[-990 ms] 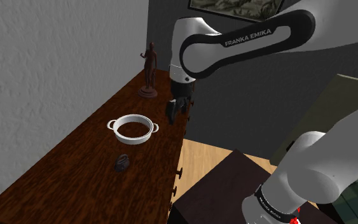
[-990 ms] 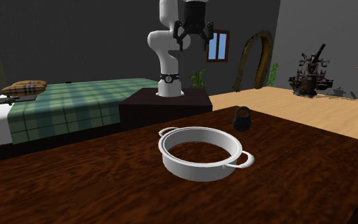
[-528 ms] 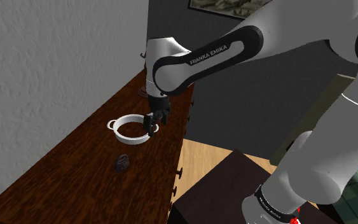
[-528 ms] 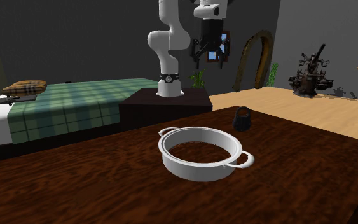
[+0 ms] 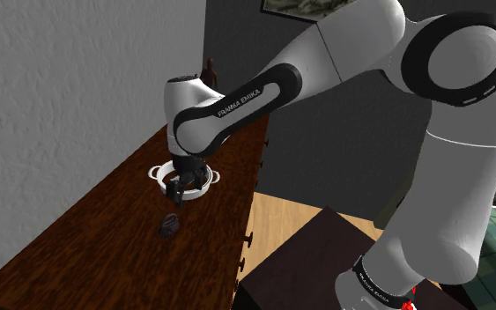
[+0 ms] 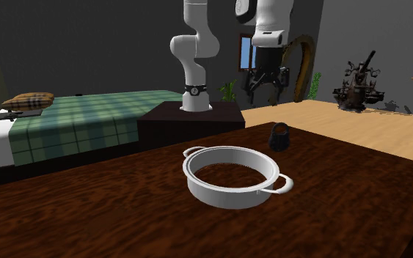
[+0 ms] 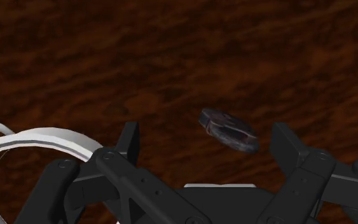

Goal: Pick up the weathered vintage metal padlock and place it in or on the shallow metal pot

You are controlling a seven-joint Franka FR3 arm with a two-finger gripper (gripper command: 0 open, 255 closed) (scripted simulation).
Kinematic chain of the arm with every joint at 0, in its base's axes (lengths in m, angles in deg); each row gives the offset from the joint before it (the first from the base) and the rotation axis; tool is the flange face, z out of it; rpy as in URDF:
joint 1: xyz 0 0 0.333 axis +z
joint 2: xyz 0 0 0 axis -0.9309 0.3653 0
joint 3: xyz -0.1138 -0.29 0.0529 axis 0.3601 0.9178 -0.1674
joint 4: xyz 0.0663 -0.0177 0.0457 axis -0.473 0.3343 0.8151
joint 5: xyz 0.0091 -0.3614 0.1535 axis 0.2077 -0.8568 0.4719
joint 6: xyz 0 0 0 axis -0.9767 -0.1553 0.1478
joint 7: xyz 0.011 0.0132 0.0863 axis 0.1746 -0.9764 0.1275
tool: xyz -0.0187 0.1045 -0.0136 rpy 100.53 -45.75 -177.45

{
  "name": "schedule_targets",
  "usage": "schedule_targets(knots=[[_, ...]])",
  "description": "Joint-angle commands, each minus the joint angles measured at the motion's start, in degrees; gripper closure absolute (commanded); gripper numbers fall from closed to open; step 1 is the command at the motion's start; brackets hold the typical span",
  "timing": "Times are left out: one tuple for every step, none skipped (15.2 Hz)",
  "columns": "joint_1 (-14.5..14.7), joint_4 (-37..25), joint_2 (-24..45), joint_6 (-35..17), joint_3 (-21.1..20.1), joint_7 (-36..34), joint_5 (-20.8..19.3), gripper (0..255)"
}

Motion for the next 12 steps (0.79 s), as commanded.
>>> schedule_targets(knots=[[1.18, -3.62, 4.39, -0.45, -0.08, -0.93, -1.10, 0], [1.83, -5.48, 6.56, -0.59, -0.06, -1.35, -1.62, 0], [2.50, -7.42, 8.73, -0.67, -0.03, -1.73, -2.12, 0], [3.18, -9.43, 10.90, -0.68, 0.02, -2.07, -2.59, 0], [3.89, -11.51, 13.08, -0.63, 0.08, -2.38, -3.03, 0], [4.08, -12.05, 13.62, -0.61, 0.12, -2.45, -3.12, 0], [4.17, -11.84, 14.04, -1.22, 0.21, -2.53, -3.26, 0], [4.25, -11.65, 14.47, -1.84, 0.30, -2.62, -3.39, 0], [4.34, -11.47, 14.90, -2.44, 0.39, -2.71, -3.53, 0], [4.43, -11.31, 15.35, -3.05, 0.49, -2.80, -3.67, 0], [4.52, -11.15, 15.80, -3.65, 0.58, -2.89, -3.81, 0], [4.62, -11.01, 16.27, -4.24, 0.68, -2.98, -3.96, 0]])
